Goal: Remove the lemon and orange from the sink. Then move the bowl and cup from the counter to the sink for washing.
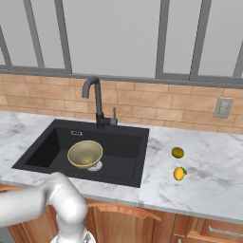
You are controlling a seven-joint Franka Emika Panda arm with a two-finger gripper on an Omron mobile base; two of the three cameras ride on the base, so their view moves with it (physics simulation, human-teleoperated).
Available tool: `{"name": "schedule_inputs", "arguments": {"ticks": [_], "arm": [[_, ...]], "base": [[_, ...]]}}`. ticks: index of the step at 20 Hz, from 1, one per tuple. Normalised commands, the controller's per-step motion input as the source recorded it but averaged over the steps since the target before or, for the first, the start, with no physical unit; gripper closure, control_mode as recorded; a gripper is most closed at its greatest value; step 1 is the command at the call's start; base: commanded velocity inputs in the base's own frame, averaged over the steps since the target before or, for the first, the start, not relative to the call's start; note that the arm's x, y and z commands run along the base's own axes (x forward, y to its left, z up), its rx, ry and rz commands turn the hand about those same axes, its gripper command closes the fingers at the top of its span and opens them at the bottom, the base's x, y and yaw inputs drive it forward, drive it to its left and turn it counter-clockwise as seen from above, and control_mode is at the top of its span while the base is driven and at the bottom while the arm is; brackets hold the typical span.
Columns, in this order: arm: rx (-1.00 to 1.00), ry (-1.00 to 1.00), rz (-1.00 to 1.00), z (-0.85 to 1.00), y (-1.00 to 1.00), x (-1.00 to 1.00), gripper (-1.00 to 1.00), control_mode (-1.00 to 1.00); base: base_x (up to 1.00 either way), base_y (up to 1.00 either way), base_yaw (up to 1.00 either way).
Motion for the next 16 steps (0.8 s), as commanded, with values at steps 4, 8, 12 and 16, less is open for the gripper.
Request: {"name": "schedule_inputs", "arguments": {"ticks": [4, 8, 12, 16], "arm": [[0.00, -0.01, 0.03, 0.16, -0.41, -0.15, 1.00, -1.00], [0.00, -0.02, 0.03, 0.16, -0.43, -0.16, 1.00, -1.00], [0.00, -0.03, 0.02, 0.17, -0.42, -0.15, 1.00, -1.00], [0.00, -0.02, 0.02, 0.14, -0.43, -0.16, 1.00, -1.00]], "base": [[0.00, 0.00, 0.00], [0.00, 0.00, 0.00], [0.00, 0.00, 0.00], [0.00, 0.00, 0.00]]}}
